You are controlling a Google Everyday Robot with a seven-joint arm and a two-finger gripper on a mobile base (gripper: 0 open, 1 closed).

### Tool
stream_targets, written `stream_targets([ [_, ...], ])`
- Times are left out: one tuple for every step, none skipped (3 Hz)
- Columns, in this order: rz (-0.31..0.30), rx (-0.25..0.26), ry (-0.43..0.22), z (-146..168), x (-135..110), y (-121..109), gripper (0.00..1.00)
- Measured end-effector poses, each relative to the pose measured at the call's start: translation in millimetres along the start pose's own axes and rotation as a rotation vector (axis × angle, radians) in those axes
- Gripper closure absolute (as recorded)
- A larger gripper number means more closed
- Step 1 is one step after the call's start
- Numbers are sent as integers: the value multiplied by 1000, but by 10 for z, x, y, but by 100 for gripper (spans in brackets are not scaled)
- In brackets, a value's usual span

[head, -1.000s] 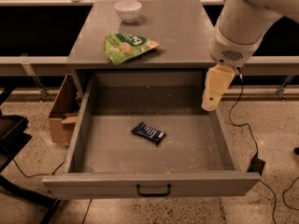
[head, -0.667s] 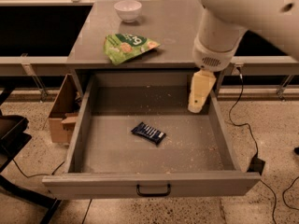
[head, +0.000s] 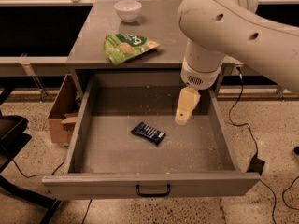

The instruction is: Pick rxbar blueberry from top drawer and place on counter

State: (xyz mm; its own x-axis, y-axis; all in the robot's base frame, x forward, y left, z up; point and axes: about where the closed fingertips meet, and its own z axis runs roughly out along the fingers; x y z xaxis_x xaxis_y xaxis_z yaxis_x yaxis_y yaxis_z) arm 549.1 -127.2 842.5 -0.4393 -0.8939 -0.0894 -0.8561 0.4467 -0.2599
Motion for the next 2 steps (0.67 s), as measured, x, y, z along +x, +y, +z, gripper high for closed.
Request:
stream_targets([
  [2,-32,-31,118,-113,40,0],
  [-6,-111,-76,512,-404,95,0],
])
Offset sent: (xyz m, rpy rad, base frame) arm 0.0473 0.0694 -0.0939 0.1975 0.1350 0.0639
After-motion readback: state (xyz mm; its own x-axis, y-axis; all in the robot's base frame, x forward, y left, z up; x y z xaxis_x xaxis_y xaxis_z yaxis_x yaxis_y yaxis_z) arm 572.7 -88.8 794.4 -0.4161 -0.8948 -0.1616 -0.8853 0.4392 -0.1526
